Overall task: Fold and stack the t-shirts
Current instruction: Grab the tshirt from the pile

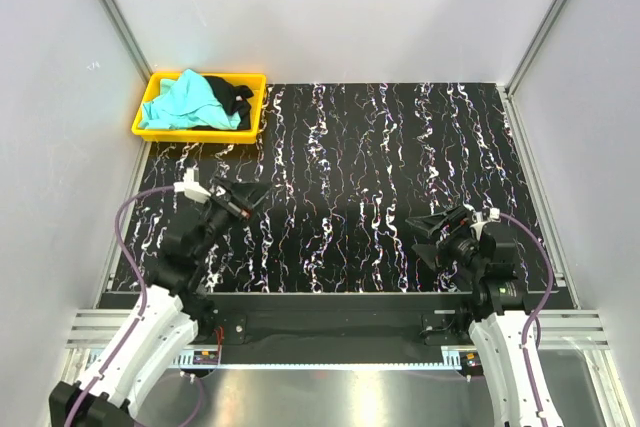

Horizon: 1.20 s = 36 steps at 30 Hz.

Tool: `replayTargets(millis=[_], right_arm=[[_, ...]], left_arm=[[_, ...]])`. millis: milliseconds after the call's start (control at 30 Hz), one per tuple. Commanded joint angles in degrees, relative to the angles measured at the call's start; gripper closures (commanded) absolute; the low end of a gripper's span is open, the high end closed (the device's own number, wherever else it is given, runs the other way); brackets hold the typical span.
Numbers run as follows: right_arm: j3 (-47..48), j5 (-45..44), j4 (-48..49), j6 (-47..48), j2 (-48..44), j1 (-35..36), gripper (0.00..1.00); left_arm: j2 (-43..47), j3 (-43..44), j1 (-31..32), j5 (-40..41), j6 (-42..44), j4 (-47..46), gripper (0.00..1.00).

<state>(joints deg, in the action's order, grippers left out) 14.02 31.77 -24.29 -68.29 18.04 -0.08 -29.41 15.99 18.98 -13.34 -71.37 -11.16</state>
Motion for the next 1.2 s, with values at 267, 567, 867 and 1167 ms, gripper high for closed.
replayTargets(millis=[267, 567, 867, 1167], right_arm=[[4.1, -2.7, -1.6, 0.3, -4.8, -0.3, 0.0], [8.3, -3.2, -1.9, 5.8, -2.7, -0.3, 0.0], [15.9, -3.0, -1.7, 15.9, 6.6, -0.3, 0.0], [23.2, -7.4, -1.8, 25.0, 14.3, -0.3, 0.0]], left_arm=[[-19.2, 18.6, -9.7, -2.7, 5.8, 20.0, 0.01], [-27.0, 19.8, -21.9, -1.1, 0.1, 5.4, 0.01], [-58.0, 51.9, -26.9, 2.6, 6.7, 13.0, 0.07], [-82.9, 74.4, -30.6, 0.6, 3.2, 10.1, 0.23]])
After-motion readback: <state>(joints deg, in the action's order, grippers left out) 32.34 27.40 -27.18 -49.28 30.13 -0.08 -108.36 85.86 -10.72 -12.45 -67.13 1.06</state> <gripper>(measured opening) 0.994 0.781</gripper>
